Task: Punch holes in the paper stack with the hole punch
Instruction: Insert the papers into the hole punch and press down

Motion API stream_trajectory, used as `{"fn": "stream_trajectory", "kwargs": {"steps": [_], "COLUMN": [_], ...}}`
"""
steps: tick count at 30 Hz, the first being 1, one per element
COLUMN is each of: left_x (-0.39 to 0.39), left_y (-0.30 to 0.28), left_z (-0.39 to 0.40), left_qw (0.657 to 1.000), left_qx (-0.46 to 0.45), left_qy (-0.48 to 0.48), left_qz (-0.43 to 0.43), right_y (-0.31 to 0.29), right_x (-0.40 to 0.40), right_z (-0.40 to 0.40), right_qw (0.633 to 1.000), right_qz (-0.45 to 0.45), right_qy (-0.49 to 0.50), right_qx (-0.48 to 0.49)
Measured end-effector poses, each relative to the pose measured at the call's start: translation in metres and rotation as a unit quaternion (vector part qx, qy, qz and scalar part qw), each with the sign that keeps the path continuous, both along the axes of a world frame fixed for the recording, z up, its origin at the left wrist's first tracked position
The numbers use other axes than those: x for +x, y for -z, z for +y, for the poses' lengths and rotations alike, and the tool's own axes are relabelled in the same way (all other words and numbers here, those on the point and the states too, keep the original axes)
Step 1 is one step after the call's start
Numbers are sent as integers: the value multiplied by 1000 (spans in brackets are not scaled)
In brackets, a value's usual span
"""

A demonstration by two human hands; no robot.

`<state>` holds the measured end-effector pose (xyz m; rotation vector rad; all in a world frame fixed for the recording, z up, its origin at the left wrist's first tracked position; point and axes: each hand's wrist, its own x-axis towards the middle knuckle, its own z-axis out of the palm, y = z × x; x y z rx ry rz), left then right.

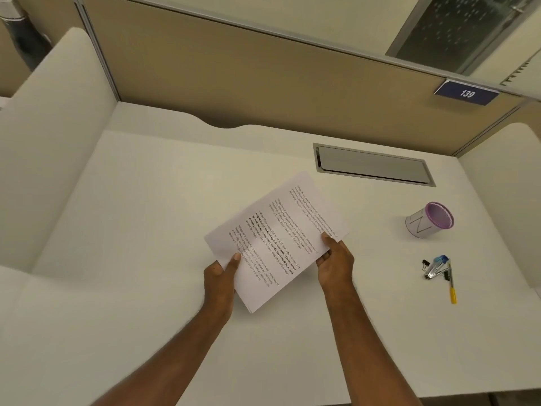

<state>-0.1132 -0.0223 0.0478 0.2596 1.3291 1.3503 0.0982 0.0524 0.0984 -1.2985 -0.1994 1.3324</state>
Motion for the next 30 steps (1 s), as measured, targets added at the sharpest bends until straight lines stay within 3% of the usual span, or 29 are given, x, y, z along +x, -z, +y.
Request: {"fn": "stream_trajectory", "kwargs": {"steps": [14, 24, 30], "left_x": [-57, -60, -37], "left_y": [10, 9, 11], "left_z": [-2, 10, 14], "left_qw": [993, 977, 977], "left_qx": [17, 2, -9], "left_qy": [114, 212, 213], "left_qz": [1, 29, 27], "right_y": [11, 4, 9], "right_x": [57, 80, 108], "right_z": [-20, -15, -4], "right_qw": [990, 961, 942], "right_qz": [-20, -162, -210], "right_qy": [-134, -216, -251], "right_qx": [-27, -54, -78]}}
